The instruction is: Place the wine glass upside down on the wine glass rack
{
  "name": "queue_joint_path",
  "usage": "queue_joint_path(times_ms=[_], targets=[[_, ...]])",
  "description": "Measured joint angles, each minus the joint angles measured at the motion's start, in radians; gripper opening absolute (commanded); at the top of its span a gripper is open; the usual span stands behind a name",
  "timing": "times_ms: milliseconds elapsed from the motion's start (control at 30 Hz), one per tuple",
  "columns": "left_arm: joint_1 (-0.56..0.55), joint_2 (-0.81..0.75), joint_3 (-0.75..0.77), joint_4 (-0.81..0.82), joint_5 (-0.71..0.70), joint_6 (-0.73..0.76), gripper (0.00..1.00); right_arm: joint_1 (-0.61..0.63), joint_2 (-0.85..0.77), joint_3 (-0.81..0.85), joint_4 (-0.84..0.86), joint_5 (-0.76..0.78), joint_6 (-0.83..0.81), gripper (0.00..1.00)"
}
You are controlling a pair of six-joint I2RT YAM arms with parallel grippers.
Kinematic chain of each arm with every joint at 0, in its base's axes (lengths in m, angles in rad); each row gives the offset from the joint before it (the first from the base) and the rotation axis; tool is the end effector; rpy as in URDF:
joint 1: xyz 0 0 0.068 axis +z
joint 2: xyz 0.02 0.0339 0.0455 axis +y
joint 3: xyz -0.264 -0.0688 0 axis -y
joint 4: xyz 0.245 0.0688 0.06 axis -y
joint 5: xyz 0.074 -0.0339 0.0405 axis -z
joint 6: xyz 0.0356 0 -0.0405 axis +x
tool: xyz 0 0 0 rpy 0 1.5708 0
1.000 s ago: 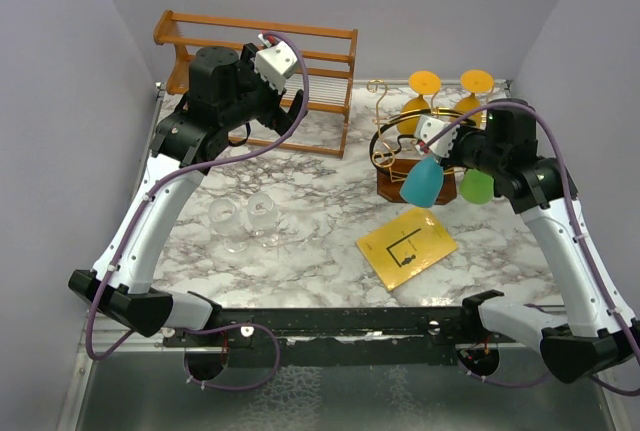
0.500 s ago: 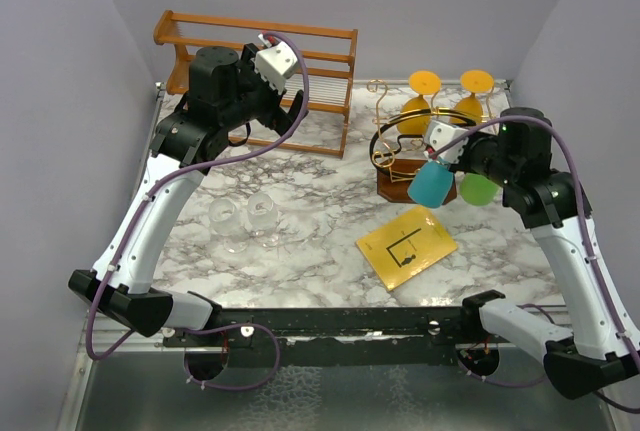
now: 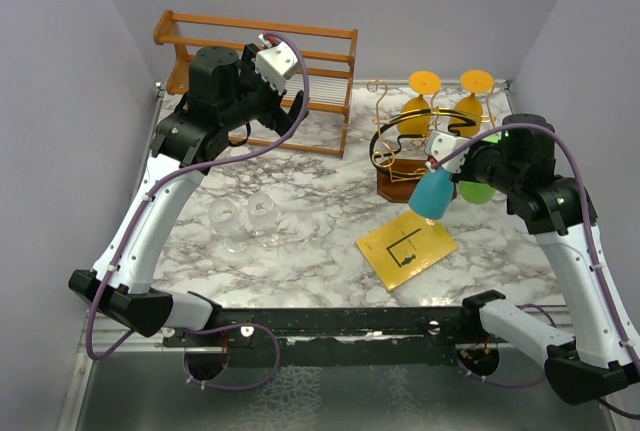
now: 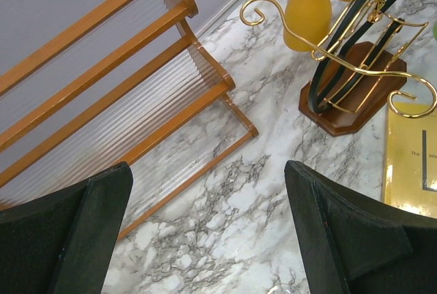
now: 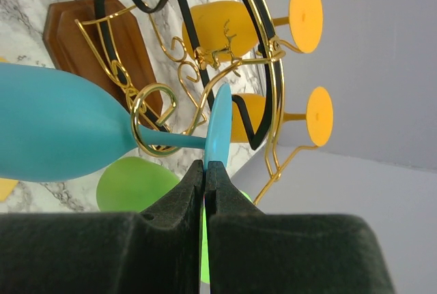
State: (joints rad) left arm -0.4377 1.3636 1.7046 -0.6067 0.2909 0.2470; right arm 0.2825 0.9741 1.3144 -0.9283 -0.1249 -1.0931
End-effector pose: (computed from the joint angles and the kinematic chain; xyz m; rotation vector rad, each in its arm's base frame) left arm 0.2500 -0.1283 0.4819 0.8083 1.6570 -0.4005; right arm 0.1654 0.0526 0.4096 -1.4346 1.6316 -0.3334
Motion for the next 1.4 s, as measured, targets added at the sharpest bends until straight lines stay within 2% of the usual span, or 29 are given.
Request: queue_joint_path(times_ms=[500, 800, 1200, 1400], targets=[[0.000, 0.000, -0.007, -0.004, 0.004, 0.018, 0.97, 0.003, 0.033, 0.019, -0.025, -0.126, -0.008, 0.02], [0.000, 0.000, -0.007, -0.005, 0.007, 0.024, 0.97, 0.006, 0.053, 0.019, -0.019, -0.127, -0.012, 0.11], [0.000, 0.019, -0.007, -0.008, 0.011, 0.032, 0.97, 0.007, 0.053, 0.010, -0.017, -0.128, -0.012, 0.14], [0.000, 0.020, -0.007, -0.008, 0.012, 0.034, 0.97, 0.007, 0.053, -0.011, -0.014, -0.128, -0.011, 0.20]])
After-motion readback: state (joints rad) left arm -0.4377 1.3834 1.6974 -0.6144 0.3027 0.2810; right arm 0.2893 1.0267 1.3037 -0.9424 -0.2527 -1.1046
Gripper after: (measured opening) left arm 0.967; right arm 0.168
